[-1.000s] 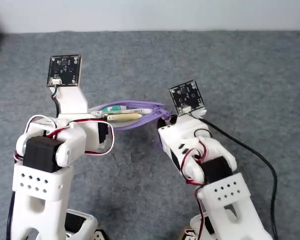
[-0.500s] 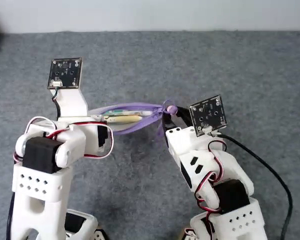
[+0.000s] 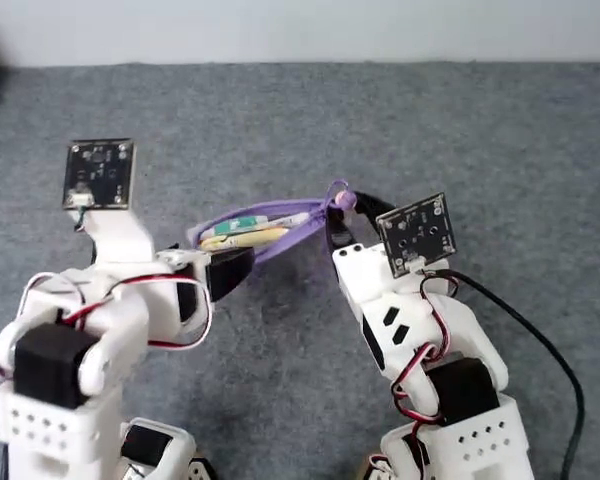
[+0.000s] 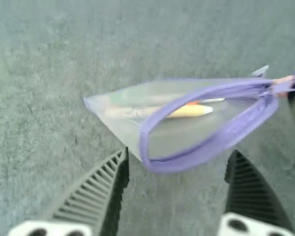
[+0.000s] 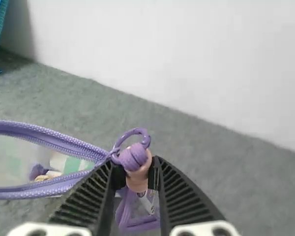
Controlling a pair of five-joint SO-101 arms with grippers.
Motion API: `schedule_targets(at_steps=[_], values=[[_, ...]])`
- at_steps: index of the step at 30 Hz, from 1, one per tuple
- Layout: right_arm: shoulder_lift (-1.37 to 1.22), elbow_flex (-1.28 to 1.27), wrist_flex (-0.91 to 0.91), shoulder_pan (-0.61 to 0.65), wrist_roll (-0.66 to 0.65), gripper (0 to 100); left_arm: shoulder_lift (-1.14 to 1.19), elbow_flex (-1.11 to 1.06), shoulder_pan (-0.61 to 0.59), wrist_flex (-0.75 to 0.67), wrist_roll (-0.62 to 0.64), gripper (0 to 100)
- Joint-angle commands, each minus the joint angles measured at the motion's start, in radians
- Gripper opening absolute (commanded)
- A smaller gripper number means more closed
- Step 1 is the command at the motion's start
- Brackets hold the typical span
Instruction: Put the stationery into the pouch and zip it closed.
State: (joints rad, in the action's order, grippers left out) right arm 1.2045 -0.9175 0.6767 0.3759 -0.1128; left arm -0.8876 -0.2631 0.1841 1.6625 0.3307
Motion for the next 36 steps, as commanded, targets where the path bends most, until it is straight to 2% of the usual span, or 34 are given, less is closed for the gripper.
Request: schedule_targets(at_steps=[1,5,11,19,22,30,36], values=[[0.019,0.054,-0.070,-0.012,-0.038,0.8,-0.077,0.077,0.002,-0.037,0.005,31],[0.019,0.058,-0.111,-0.005,-0.071,0.8,-0.137,0.110,0.009,-0.034,0.003,30],[0.021,0.060,-0.148,-0.004,-0.164,0.8,-0.195,0.113,0.011,0.058,0.003,30],[0.019,0.186,-0.079,0.074,-0.209,0.7,-0.221,-0.002,0.000,0.083,-0.038,30],[0.021,0.236,0.004,0.111,-0.242,0.7,-0.219,-0.102,-0.038,0.000,-0.038,30],[0.022,0.334,0.213,0.116,-0.281,0.7,-0.219,-0.374,-0.138,-0.298,-0.094,30],[0.030,0.376,0.351,0.171,-0.298,0.7,-0.175,-0.427,-0.123,-0.535,-0.091,30]])
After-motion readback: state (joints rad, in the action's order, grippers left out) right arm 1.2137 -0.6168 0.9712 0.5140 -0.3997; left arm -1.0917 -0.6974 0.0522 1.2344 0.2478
